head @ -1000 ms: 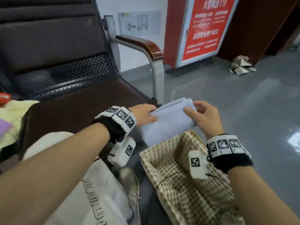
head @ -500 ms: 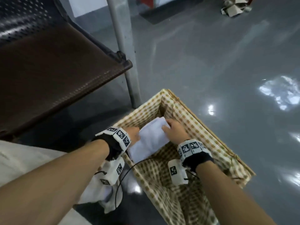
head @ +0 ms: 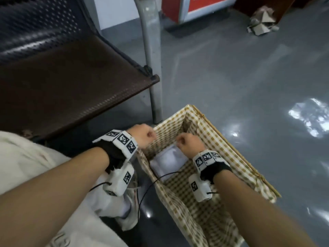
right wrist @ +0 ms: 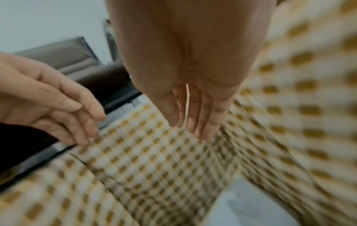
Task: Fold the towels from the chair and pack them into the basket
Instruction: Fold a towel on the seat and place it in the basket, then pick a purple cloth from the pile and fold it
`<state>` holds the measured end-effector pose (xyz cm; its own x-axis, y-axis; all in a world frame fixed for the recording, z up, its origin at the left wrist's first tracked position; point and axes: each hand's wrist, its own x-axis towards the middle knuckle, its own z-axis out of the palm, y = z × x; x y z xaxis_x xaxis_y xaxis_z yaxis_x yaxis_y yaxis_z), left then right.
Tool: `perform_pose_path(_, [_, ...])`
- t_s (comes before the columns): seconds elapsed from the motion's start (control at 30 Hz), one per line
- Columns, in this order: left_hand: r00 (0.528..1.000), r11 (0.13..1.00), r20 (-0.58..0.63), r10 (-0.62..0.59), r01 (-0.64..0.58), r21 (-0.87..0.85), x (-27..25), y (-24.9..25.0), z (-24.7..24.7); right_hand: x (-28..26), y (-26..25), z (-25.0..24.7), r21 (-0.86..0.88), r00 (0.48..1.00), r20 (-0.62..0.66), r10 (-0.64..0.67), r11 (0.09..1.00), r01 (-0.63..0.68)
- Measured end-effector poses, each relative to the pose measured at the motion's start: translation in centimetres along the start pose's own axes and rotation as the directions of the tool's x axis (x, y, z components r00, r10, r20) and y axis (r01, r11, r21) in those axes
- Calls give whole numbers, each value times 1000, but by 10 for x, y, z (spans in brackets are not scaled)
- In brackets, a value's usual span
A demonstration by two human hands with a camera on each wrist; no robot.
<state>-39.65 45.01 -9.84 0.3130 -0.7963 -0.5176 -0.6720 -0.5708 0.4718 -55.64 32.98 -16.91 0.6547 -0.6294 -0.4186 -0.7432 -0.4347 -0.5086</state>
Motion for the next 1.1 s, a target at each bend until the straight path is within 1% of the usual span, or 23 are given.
perform_pose_path(0.1, [993, 996, -116, 28, -37, -76, -34, 0, -41, -15, -54, -32, 4, 983, -86, -159, 987, 160])
perform_pose_path(0.17, [969, 990, -244, 36, -68, -125, -64, -3, -75, -23, -103, -56, -28, 951, -141, -274, 962, 273])
perform_pose_path(0.2, [947, 985, -319, 31, -82, -149, -82, -6, -93, -27, -129, -67, -51, 927, -165, -338, 941, 334])
perform_pose_path(0.27, [884, 978, -467, 25, -118, -172, -121, -16, -127, -38, -187, -85, -102, 858, -194, -475, 880, 464])
perform_pose_path(0.33, [817, 973, -577, 5, -138, -187, -160, -35, -154, -52, -246, -95, -172, 770, -197, -607, 795, 582])
perform_pose_path(0.4, [756, 971, -653, -27, -136, -198, -198, -61, -177, -64, -302, -98, -218, 688, -179, -703, 710, 669])
perform_pose_path(0.5, [675, 959, -730, -111, -119, -256, -250, -109, -204, -77, -383, -91, -253, 596, -124, -793, 606, 754])
perform_pose_path(0.63, [562, 928, -793, -234, -115, -355, -311, -184, -229, -89, -483, -60, -263, 493, -12, -870, 478, 838])
perform_pose_path(0.73, [492, 906, -801, -341, -55, -420, -349, -245, -236, -93, -548, -19, -247, 437, 109, -893, 402, 882])
perform_pose_path(0.8, [448, 879, -789, -421, -14, -477, -368, -285, -236, -92, -583, 14, -238, 409, 172, -896, 365, 900])
perform_pose_path(0.83, [435, 866, -776, -456, 15, -500, -376, -303, -235, -91, -596, 31, -232, 397, 205, -895, 349, 908])
perform_pose_path(0.93, [430, 833, -721, -543, 170, -526, -392, -350, -227, -82, -622, 88, -194, 348, 325, -879, 298, 935])
perform_pose_path(0.97, [415, 820, -711, -568, 211, -532, -395, -363, -222, -76, -626, 106, -185, 341, 367, -866, 292, 939])
perform_pose_path(1.03, [387, 792, -692, -610, 252, -556, -396, -384, -210, -66, -629, 142, -163, 354, 447, -821, 315, 935])
perform_pose_path(1.07, [389, 781, -678, -624, 275, -561, -396, -391, -205, -62, -629, 157, -147, 352, 481, -803, 322, 935])
perform_pose_path(1.1, [406, 777, -664, -629, 304, -551, -395, -396, -203, -58, -629, 172, -131, 339, 506, -794, 318, 939])
